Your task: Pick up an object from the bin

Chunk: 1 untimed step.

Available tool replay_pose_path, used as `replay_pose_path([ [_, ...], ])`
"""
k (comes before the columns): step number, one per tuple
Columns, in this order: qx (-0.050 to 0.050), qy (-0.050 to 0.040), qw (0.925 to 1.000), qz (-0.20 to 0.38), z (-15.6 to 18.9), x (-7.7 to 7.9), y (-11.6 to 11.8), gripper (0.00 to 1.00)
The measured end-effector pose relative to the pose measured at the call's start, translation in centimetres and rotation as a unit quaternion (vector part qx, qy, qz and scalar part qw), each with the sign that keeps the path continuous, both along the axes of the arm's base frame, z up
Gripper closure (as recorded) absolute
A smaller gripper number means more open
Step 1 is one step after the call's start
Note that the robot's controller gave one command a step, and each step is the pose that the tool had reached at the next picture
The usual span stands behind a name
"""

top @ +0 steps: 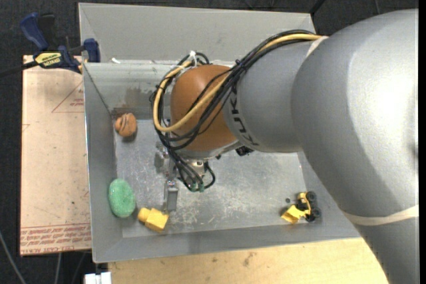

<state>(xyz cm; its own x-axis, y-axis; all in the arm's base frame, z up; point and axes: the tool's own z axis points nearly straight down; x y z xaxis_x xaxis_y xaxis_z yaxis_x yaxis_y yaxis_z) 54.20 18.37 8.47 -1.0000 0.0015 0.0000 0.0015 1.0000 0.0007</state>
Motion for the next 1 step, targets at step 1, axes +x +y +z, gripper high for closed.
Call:
replay_pose_path([
  [1,0.001,-0.0028,0.9979,0.065,-0.83,-3.50,-0.49,0.00],
])
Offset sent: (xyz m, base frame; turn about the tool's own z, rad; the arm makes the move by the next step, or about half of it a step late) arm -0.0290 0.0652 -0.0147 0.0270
